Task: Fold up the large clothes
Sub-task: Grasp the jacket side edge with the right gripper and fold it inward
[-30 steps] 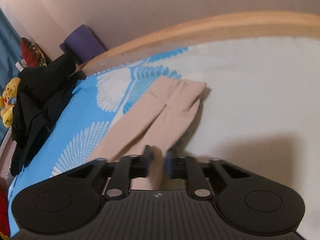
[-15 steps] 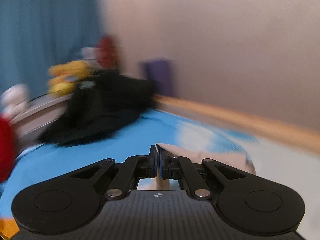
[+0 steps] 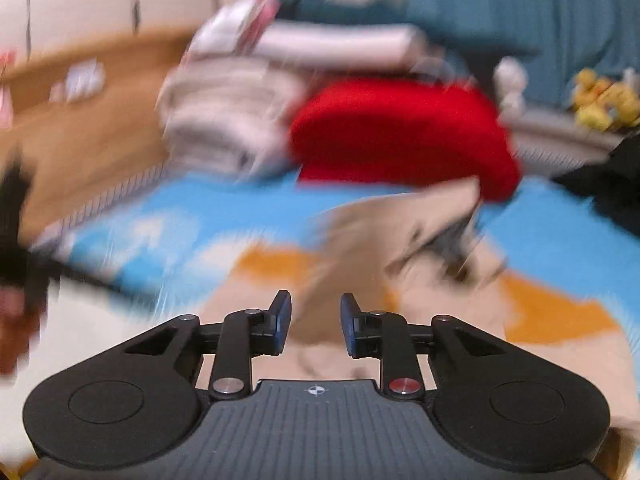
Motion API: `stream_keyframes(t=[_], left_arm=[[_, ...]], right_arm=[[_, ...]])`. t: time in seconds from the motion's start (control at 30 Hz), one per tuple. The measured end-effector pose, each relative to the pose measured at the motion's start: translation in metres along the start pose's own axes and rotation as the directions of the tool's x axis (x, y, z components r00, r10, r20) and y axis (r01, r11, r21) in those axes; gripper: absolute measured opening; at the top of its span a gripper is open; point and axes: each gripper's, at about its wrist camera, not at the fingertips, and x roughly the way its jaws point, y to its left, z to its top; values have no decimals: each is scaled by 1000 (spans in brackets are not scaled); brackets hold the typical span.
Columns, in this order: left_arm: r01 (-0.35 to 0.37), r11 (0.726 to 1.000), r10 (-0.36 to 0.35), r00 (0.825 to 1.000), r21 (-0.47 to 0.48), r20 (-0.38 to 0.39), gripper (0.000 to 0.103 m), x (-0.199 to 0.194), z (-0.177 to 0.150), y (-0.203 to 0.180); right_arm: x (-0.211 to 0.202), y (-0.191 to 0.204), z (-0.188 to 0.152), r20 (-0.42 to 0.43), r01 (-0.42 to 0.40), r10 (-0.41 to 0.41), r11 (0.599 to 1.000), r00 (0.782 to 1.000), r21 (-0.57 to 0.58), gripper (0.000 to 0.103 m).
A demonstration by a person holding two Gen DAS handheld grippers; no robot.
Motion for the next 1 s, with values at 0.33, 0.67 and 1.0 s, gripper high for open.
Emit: stream_keyframes(t=[0.33, 0.67, 1.0], left_arm=[[15, 997, -16, 1000, -70, -16, 33, 8, -3, 7], [54, 986, -72, 991, -159, -116, 20, 47, -24, 6], [27, 974, -62, 987, -226, -148, 28, 76, -30, 8]], right_arm=[[-96, -1, 6, 72, 222, -233, 965, 970, 143, 29], [-78, -59, -53, 47, 303, -344, 875, 938, 377, 29], [-36, -111, -66, -107, 334, -329, 785, 938, 522, 29]])
